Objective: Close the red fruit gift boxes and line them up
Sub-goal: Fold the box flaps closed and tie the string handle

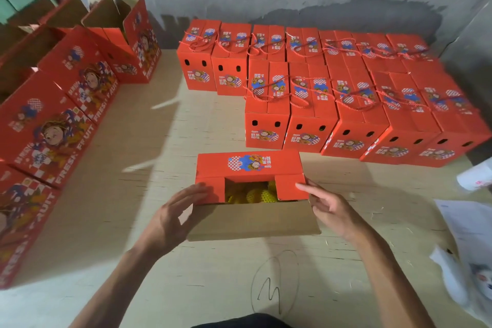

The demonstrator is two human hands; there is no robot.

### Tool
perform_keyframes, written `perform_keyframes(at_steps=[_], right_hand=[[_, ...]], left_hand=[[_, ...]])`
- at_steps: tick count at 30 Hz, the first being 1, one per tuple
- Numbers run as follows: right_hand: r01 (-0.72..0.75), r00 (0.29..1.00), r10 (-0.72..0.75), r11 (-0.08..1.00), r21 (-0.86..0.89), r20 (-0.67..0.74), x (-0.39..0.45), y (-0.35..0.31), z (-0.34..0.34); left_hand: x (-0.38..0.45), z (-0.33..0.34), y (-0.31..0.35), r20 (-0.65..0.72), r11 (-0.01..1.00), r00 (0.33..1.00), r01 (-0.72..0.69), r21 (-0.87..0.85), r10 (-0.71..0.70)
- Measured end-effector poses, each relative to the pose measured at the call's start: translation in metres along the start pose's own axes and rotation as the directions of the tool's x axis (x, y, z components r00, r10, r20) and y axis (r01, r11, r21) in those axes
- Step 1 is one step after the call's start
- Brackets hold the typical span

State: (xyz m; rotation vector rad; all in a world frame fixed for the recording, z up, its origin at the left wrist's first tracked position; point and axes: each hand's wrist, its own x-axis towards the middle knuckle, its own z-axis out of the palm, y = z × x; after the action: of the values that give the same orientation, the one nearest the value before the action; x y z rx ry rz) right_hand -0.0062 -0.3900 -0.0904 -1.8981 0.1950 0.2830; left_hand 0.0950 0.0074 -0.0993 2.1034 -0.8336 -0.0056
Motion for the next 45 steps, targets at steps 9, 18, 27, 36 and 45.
perform_keyframes(at_steps=[9,18,27,36,45], right_hand=[[0.063,0.889,0.050,0.972,0.228,-0.456,0.015,-0.008,0.029],[0.139,0.744,-0.471,0.803,-0.579,-0.474,0.045,-0.023,0.055],[0.218,0.658,-0.483,0.857,-0.468,-0.578,0.052,-0.020,0.065],[0.217,0.682,-0.411,0.904,-0.368,-0.605,0.062,-0.028,0.060],[0.253,0.745,-0.420,0.897,-0.363,-0.518,0.066,-0.020,0.055]], left_hand=[[0.028,0.029,0.024,-0.275,0.903,0.861,0.398,-0.160,-0.428],[0.057,0.067,0.035,-0.221,0.890,0.972,0.170,0.424,-0.080],[0.068,0.078,0.032,-0.410,0.868,0.911,0.234,0.438,-0.039],[0.074,0.075,0.036,-0.430,0.869,0.899,0.276,0.411,-0.083],[0.084,0.079,0.042,-0.256,0.892,0.966,0.084,0.445,0.037]])
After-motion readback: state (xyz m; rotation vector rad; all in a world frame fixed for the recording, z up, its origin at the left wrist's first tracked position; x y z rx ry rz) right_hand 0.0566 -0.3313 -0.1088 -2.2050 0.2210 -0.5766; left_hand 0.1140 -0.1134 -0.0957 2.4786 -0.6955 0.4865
